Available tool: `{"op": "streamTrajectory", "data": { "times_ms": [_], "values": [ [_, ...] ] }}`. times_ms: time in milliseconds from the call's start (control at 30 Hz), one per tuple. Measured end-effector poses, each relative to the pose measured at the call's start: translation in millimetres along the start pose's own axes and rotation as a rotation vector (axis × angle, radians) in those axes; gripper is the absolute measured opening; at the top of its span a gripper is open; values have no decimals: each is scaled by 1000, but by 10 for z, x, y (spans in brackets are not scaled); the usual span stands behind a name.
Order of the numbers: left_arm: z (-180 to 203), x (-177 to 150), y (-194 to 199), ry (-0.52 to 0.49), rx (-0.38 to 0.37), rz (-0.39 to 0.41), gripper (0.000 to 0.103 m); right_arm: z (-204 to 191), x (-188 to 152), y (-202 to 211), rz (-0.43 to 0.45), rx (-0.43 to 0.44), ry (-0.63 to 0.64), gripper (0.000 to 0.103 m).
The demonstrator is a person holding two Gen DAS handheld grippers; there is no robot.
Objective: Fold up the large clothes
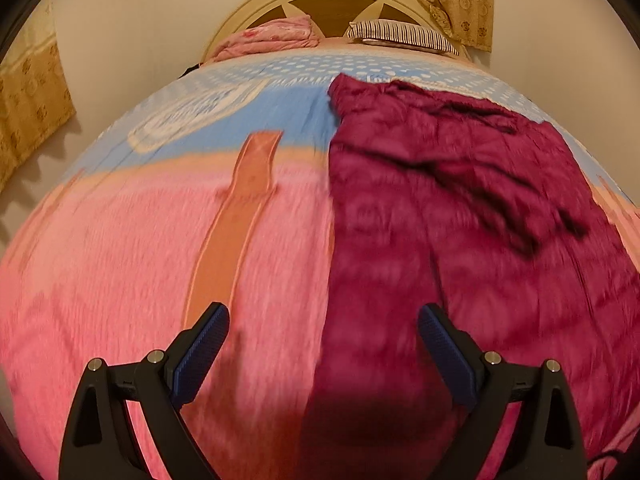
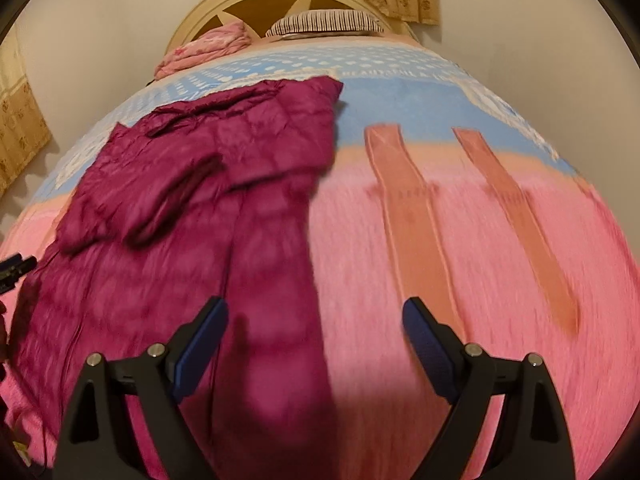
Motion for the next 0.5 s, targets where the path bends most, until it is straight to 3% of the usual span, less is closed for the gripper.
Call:
{"op": "streamTrajectory", "data": {
  "times_ms": [233, 300, 367, 400, 433, 467, 500],
  "values": [
    [-9, -467, 172, 31, -59, -20, 96, -60, -468, 227, -16, 31, -67, 91],
    [-14, -536, 216, 34, -77, -14, 96, -66, -569, 308, -2, 24, -74, 86],
    [31, -576, 259, 10, -104, -5, 93, -85, -651, 364, 7, 35, -85, 76],
    [59, -590, 266, 9, -122, -6, 88, -91, -669, 377, 9, 40, -84, 64],
    [98, -608, 280, 15, -154, -8, 72, -103, -695, 393, 10, 46, -85, 49],
    [169, -623, 291, 25, -205, -17, 53, -109, -718, 409, 10, 56, -95, 42],
    [168, -618, 313, 26, -196, -6, 52, -120, -734, 424, 9, 78, -111, 26]
  ]
}}
Point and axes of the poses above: each gripper's, at about its wrist camera, not at the fingertips, and y roughly against the way its jaws point, z to its right, x to its top, the point moved 10 cm from there along -y, roughly the way its jaws point, and after that the axes turned 3 degrees about z, right-handed, at the moved point
